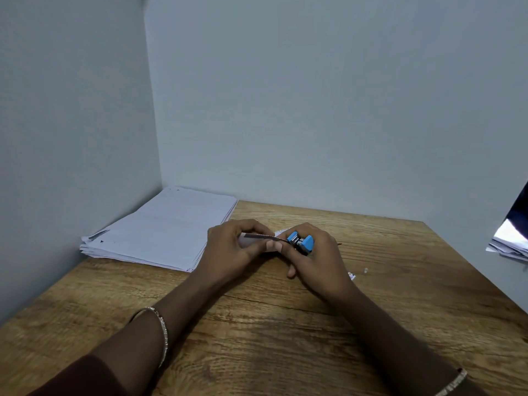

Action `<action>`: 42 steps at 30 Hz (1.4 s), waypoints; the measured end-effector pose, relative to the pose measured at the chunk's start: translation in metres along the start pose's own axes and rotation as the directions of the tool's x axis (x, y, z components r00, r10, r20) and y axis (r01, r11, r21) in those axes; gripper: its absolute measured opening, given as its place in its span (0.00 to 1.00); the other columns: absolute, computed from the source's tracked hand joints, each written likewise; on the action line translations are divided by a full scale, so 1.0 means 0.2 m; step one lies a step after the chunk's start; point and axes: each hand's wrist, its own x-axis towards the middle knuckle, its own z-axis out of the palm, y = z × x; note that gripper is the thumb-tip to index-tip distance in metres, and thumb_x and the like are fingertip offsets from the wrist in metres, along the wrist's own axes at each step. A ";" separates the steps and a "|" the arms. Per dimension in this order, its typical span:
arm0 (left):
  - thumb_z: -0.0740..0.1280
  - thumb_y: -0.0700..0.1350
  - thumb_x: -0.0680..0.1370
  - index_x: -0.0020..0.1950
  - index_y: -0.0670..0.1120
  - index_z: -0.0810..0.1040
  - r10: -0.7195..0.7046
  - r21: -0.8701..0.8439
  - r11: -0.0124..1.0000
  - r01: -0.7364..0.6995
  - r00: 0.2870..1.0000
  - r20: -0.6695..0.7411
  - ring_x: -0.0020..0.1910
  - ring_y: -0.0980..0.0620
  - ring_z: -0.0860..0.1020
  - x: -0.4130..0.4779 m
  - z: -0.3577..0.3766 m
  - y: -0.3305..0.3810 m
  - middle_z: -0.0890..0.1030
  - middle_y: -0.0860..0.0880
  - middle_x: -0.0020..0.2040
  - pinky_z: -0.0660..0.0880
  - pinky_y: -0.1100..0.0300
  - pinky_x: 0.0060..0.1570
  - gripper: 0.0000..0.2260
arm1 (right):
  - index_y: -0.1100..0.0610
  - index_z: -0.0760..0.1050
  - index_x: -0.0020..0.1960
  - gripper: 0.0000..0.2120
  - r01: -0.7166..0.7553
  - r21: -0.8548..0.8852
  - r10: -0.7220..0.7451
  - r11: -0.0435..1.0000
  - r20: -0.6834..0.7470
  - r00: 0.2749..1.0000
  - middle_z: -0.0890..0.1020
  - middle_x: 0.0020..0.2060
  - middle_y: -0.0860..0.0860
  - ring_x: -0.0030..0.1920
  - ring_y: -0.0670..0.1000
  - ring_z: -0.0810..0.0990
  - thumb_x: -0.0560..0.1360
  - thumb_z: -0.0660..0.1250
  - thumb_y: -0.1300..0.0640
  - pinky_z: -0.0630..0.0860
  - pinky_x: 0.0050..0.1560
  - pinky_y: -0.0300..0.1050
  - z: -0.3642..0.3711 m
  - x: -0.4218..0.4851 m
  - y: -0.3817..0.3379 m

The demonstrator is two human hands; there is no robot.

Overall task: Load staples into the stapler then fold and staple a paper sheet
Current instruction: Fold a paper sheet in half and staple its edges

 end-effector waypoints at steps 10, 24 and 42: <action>0.68 0.52 0.80 0.47 0.49 0.86 -0.147 -0.079 0.986 0.147 0.989 -0.005 0.41 0.55 0.82 0.02 0.01 -0.04 0.86 0.48 0.42 0.74 0.62 0.38 0.10 | 0.58 0.80 0.48 0.07 -0.082 0.170 0.074 0.982 0.051 0.996 0.82 0.26 0.55 0.29 0.54 0.83 0.79 0.71 0.54 0.78 0.36 0.37 0.00 0.01 0.04; 0.66 0.59 0.79 0.47 0.39 0.82 -0.234 -0.171 0.957 0.236 0.972 0.033 0.39 0.49 0.79 0.03 0.01 -0.04 0.83 0.37 0.44 0.72 0.50 0.41 0.22 | 0.57 0.80 0.49 0.04 -0.163 0.317 0.143 0.934 0.085 0.986 0.81 0.24 0.54 0.25 0.49 0.79 0.79 0.71 0.56 0.71 0.27 0.32 0.01 0.04 0.09; 0.71 0.71 0.65 0.52 0.41 0.87 -0.500 -0.512 0.551 0.659 0.752 0.430 0.41 0.46 0.86 0.00 0.04 0.05 0.87 0.39 0.49 0.78 0.60 0.29 0.35 | 0.51 0.86 0.51 0.07 0.041 0.303 -0.017 0.952 -0.083 0.996 0.86 0.51 0.46 0.46 0.48 0.85 0.77 0.73 0.61 0.79 0.33 0.40 -0.04 0.03 0.05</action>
